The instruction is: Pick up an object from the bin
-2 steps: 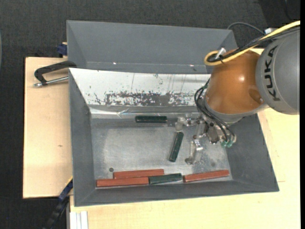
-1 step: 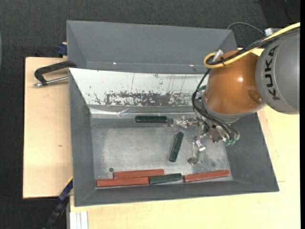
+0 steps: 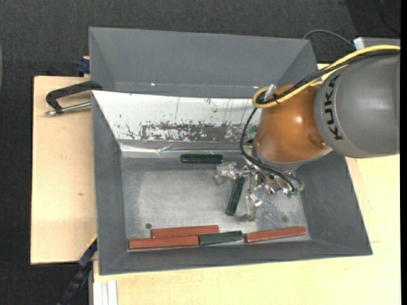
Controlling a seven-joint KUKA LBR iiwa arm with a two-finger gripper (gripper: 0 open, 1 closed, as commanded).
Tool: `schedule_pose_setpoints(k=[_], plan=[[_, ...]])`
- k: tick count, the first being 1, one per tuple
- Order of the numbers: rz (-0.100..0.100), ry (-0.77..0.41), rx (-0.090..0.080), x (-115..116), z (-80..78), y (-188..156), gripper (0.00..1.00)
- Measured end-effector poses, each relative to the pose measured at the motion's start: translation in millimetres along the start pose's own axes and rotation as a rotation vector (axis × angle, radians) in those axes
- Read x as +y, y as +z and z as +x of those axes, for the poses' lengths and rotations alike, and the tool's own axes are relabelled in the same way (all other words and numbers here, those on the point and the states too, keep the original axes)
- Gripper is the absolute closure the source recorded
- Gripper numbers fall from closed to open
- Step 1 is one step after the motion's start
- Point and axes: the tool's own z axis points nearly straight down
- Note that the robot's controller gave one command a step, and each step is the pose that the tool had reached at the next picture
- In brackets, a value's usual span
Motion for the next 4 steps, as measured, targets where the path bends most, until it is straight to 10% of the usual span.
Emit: schedule_pose_setpoints(k=[1, 4], plan=[[0.004, -0.253, -0.013, -8, -1.0, 21, 1.0], [-0.005, -0.297, 0.006, -8, 3.5, 5, 1.0]])
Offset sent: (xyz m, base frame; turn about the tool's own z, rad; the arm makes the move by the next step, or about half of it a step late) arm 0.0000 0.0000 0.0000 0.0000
